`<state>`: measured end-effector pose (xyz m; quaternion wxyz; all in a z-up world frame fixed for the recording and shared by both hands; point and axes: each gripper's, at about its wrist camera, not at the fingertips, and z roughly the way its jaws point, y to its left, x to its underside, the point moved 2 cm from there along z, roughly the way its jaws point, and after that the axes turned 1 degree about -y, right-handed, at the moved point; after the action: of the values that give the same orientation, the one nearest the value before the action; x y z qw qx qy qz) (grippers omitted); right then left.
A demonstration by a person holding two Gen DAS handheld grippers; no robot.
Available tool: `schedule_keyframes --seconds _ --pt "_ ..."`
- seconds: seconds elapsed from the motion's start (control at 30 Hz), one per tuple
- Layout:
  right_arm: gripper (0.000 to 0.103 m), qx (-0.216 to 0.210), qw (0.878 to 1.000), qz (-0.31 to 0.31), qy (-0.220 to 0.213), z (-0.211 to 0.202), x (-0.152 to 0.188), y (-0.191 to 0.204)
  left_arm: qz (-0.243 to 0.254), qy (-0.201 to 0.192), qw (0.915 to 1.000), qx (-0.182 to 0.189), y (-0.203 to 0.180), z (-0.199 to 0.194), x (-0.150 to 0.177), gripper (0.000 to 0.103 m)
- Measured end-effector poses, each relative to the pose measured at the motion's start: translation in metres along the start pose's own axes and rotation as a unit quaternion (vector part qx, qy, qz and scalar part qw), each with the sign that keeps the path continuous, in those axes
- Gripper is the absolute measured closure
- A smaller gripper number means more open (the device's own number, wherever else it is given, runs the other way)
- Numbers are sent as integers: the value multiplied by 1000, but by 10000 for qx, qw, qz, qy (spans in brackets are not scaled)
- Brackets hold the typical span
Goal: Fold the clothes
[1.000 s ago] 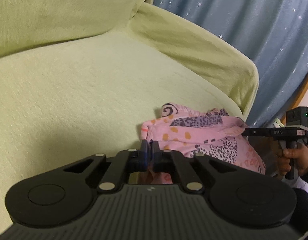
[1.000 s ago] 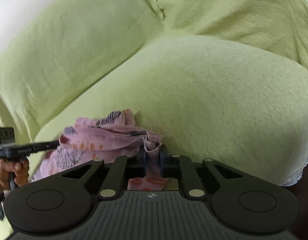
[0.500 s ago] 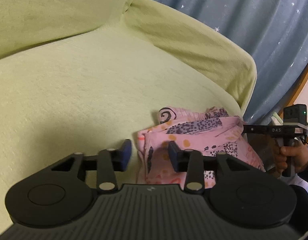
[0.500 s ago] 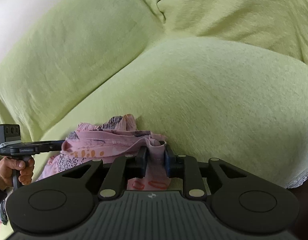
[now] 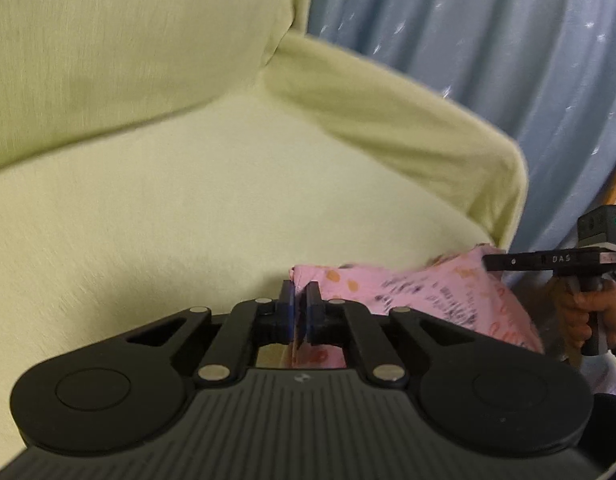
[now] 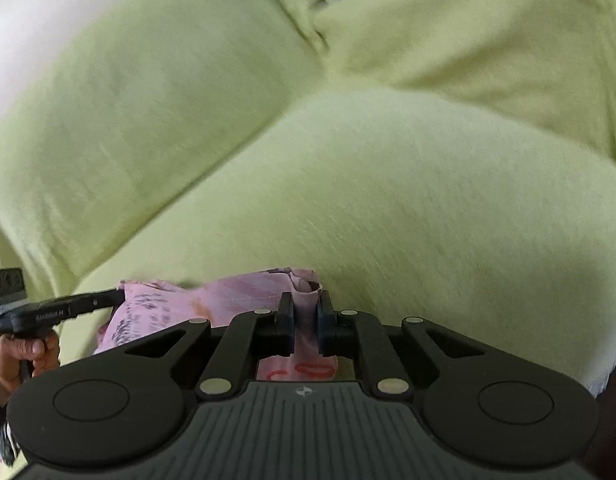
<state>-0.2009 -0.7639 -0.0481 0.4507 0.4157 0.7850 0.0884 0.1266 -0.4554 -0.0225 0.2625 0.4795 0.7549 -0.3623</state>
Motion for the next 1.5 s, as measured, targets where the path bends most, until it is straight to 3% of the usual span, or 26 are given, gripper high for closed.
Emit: schedule_keyframes --seconds 0.2,0.33,0.47,0.57,0.63,0.73,0.83,0.87,0.97,1.03,1.2,1.37,1.5 --pt "80 767 9964 15 -367 -32 3 -6 188 -103 9981 -571 2 -13 3 98" --pt "79 550 9970 -174 -507 -67 13 14 665 -142 9958 -607 -17 -45 14 97" --pt "73 304 9936 -1055 -253 -81 44 64 1157 -173 9913 -604 -38 -78 25 88" --pt "69 328 9820 -1859 43 -79 75 101 1931 -20 9796 -553 -71 -91 46 82" --pt "66 279 9734 -2262 239 -75 95 120 2295 116 9714 -598 -89 -92 58 66" --pt "66 423 9629 -2641 346 -70 110 138 2500 242 9662 -581 -104 -89 78 64" --pt "57 830 9514 -2890 669 -59 119 144 2893 433 9528 -808 -112 -76 92 65" --pt "57 896 9498 -2905 742 -54 119 142 2856 537 9533 -826 -110 -70 95 67" --pt "57 1039 9500 -2814 869 -52 121 135 2046 511 9757 -595 -92 -67 88 78" --pt "57 1237 9520 -2641 930 -54 122 126 1896 513 9787 -595 -85 -68 84 81" --pt "58 1918 9607 -1832 814 -67 116 89 2316 552 9673 -881 -91 -75 89 81" --pt "58 1977 9704 -1348 328 -93 115 72 2749 563 9530 -1142 -99 -88 101 80" --pt "52 2013 9709 -1297 -59 -110 119 75 2948 529 9476 -1113 -108 -97 109 80"
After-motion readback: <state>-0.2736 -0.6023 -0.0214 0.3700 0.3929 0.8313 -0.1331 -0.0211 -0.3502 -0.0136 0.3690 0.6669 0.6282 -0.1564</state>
